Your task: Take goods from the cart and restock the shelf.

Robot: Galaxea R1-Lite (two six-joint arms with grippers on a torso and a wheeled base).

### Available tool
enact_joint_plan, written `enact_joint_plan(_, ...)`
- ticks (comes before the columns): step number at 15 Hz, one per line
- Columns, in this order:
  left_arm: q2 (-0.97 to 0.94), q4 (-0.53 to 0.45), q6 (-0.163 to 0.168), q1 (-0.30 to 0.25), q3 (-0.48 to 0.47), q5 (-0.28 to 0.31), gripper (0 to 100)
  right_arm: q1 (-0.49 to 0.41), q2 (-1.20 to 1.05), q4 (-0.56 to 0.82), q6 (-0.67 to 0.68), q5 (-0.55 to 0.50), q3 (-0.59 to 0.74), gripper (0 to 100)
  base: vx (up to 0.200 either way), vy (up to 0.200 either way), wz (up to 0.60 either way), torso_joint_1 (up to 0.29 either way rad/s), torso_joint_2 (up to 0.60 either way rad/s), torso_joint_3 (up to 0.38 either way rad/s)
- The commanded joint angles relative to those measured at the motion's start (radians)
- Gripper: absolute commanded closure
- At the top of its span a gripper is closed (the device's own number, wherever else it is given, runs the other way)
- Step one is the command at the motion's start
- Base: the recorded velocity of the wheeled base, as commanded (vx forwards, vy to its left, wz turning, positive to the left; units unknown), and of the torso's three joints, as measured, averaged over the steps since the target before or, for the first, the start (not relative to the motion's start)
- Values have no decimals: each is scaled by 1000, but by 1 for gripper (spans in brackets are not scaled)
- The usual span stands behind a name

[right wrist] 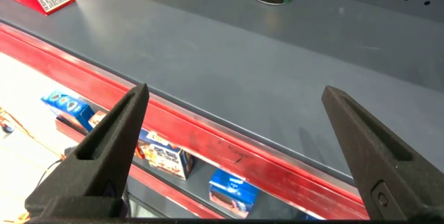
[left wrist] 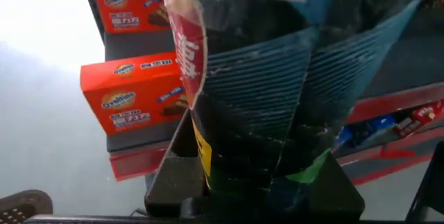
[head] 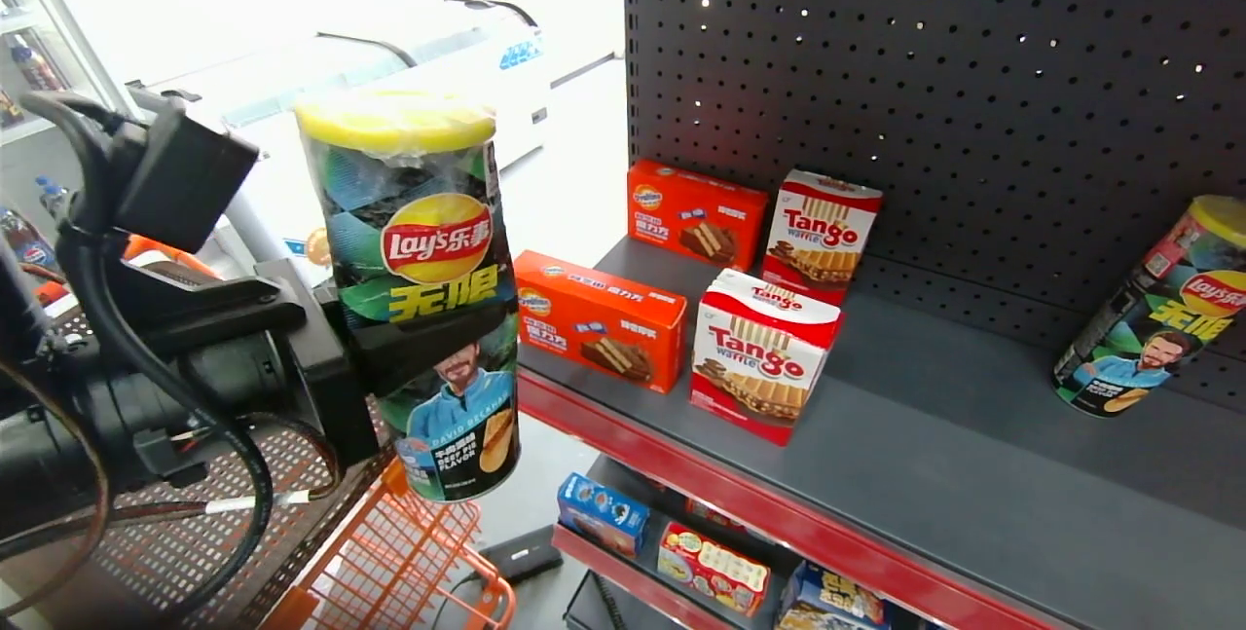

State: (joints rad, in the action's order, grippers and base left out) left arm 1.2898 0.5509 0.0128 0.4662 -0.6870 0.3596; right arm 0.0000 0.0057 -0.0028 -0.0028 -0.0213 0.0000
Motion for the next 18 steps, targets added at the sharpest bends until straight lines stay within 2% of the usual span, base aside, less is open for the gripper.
enact_joint_plan(1,-37,1,0,3,-2,15,100,0,0,0,0,0,0,0,0,0,0,0,0,0)
enact_joint_plan(4,-33,4,0,60,4,45,100,0,0,0,0,0,0,0,0,0,0,0,0,0)
enact_joint_plan(5,-37,6,0,63,9,61,100,0,0,1,-2,0,0,0,0,0,0,0,0,0)
enact_joint_plan(7,-43,35,0,65,21,133,100,0,0,1,-3,3,0,0,0,0,0,0,0,0)
enact_joint_plan(13,-78,37,0,95,38,142,100,0,0,1,-3,4,0,0,0,0,0,0,0,0)
enact_joint_plan(17,-76,38,-5,118,35,142,100,0,0,1,-3,4,0,0,0,0,-600,-3,0,5)
enact_joint_plan(18,-78,38,-20,118,34,142,100,0,0,1,-3,4,0,0,0,0,-600,2,2,7)
